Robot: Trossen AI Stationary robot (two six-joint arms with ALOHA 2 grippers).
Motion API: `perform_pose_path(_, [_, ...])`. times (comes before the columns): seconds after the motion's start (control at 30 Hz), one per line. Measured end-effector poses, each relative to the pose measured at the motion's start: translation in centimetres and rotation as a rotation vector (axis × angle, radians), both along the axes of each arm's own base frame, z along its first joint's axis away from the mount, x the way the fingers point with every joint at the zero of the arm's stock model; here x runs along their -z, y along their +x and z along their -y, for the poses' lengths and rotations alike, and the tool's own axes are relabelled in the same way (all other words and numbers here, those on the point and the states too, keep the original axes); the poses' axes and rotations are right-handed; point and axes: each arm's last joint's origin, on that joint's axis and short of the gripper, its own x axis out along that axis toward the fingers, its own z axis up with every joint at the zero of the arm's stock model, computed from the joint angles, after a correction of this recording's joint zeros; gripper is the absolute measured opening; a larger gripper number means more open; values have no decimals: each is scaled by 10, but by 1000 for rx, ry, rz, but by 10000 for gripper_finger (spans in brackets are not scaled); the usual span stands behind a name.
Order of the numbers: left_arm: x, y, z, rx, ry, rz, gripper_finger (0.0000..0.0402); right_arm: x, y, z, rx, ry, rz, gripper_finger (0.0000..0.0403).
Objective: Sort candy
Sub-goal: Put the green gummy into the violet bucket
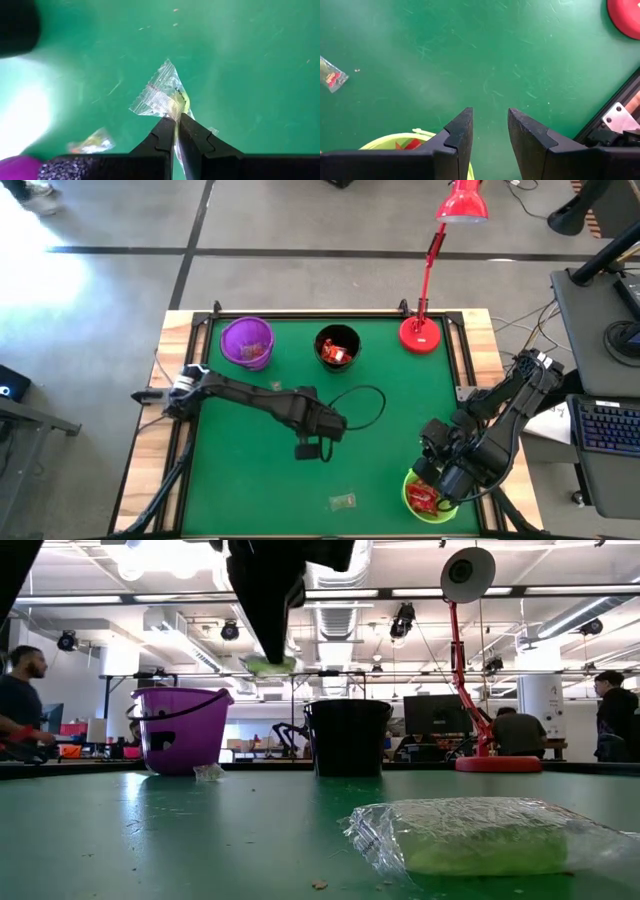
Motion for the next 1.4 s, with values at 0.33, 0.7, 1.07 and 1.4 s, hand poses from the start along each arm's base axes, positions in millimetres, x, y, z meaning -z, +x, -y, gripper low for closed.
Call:
perform_pose_path(0.33, [-52,-37,-51,-78,55,19,0,0,0,0,-22,-10,-9,109])
perform_pose_path(0.7, [-77,-110,-121,-277,96,78,0,-1,5,5,-12,-77,69,107])
perform_pose_path(1.07, [-63,-166,-178,-406,152,274,0,-1,30,34,127,-87,60,107])
perform_pose_path(1.4, [-46,-193,-219,-456,204,193,2,-1,55,63,277,-50,105,107])
